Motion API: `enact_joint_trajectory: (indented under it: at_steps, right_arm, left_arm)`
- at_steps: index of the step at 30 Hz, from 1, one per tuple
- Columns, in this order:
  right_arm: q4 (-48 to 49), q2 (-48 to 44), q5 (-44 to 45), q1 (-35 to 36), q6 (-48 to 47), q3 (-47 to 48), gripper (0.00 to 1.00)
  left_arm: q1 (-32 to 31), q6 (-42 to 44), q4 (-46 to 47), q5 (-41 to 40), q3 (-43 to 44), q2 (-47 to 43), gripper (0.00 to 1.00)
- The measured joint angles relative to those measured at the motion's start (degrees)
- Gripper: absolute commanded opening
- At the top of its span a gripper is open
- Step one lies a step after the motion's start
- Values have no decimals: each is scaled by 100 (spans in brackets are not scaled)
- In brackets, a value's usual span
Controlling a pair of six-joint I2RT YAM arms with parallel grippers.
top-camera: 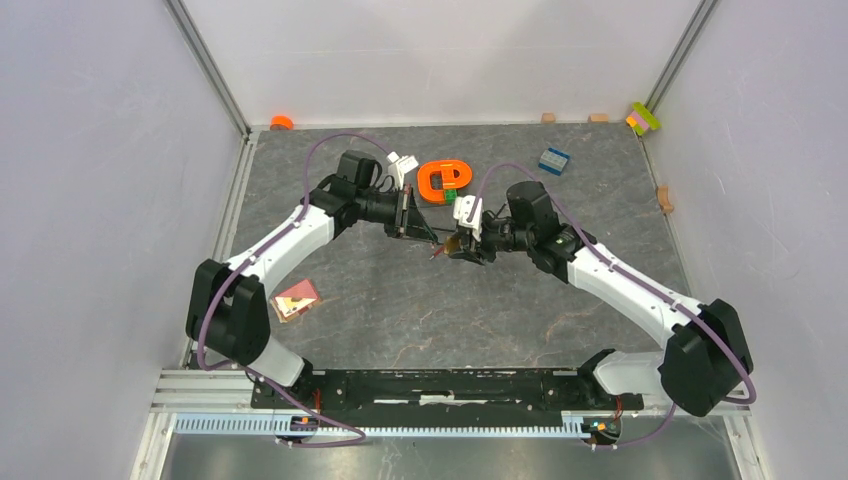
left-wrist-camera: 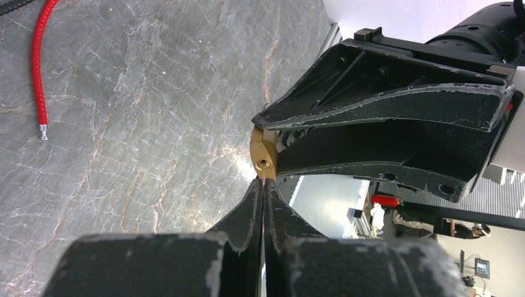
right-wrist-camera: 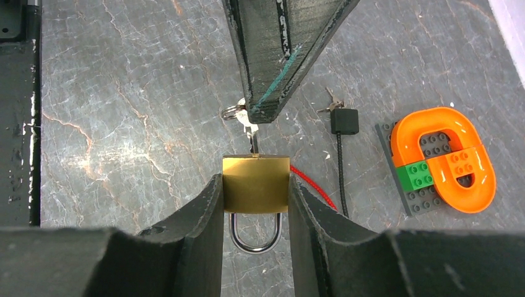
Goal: Unlock with the key
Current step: Unlock the lock.
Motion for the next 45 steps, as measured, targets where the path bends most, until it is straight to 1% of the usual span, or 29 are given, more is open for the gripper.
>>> enact_joint_trajectory:
  at_steps: [11, 25, 33, 45]
  right_arm:
    - [162, 157, 52, -4, 348, -44, 0]
    - [46, 238, -732, -7, 61, -87, 0]
    - [223, 238, -533, 13, 400, -166, 0]
    - [481, 251, -120, -33, 1047, -179, 0]
  left_arm:
    - [13, -118, 162, -15, -133, 46, 2]
    - [22, -52, 170, -9, -212, 46, 2]
    - [24, -57, 378, -142, -345, 22, 2]
    - [24, -201, 1005, -431, -678, -236, 2]
